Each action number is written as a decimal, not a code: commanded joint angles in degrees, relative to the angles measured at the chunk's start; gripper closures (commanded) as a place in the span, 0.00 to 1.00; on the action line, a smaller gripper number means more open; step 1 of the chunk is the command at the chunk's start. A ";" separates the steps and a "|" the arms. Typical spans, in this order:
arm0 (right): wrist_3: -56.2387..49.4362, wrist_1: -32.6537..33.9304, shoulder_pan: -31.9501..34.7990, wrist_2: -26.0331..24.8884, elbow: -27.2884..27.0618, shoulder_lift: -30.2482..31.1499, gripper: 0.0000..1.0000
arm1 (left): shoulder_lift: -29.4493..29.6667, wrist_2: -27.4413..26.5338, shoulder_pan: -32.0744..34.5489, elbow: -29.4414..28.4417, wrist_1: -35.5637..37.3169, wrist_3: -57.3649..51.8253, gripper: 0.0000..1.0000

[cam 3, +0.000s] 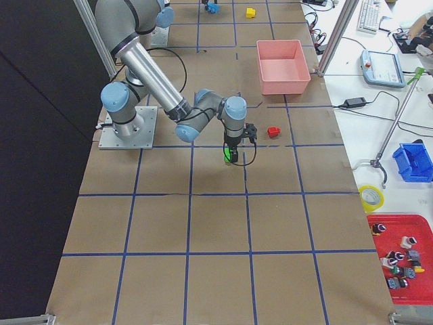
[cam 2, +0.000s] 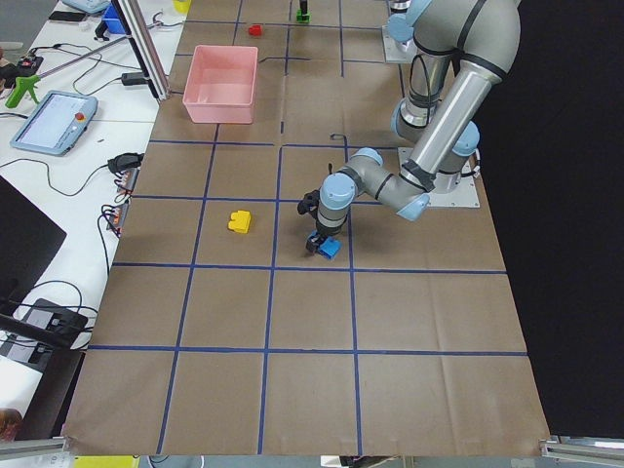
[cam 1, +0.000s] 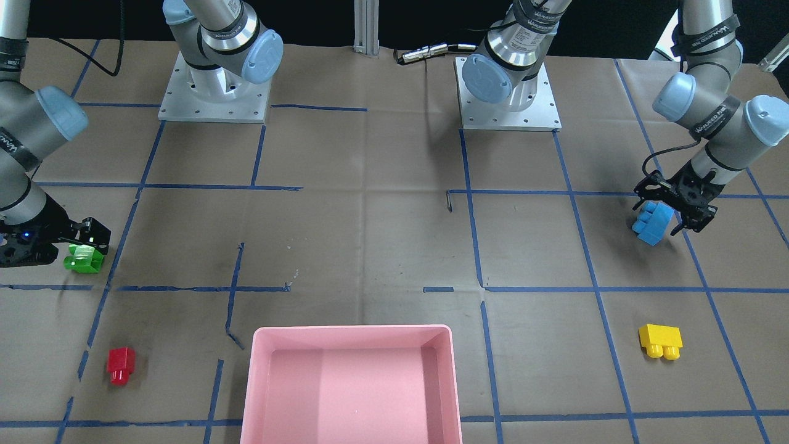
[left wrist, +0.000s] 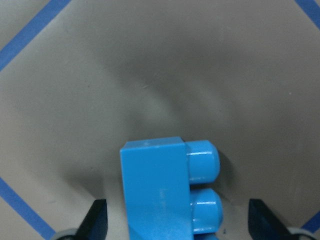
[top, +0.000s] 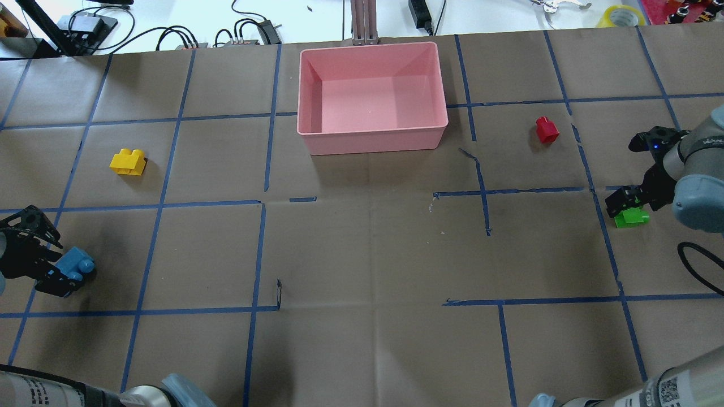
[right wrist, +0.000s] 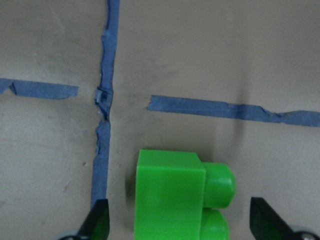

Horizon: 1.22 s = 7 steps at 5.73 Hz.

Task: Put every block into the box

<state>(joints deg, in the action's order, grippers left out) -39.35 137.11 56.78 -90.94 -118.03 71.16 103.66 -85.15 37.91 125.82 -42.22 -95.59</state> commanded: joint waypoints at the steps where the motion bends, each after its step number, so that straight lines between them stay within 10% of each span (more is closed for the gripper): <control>1: -0.11 0.09 -0.44 -0.12 0.00 -0.32 0.00 | -0.04 0.95 -0.03 0.74 0.12 0.14 0.01; 4: -0.02 0.09 -0.44 0.58 -0.01 -0.32 0.24 | -0.04 0.95 -0.03 0.39 0.20 -0.12 0.21; 7: 0.24 -0.95 -0.35 -0.20 0.43 0.47 0.85 | -0.12 0.69 -0.03 0.04 0.90 -0.12 0.64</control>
<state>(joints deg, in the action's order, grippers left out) -39.22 136.87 56.35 -90.68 -117.85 71.21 103.59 -84.38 37.88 125.95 -41.75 -95.71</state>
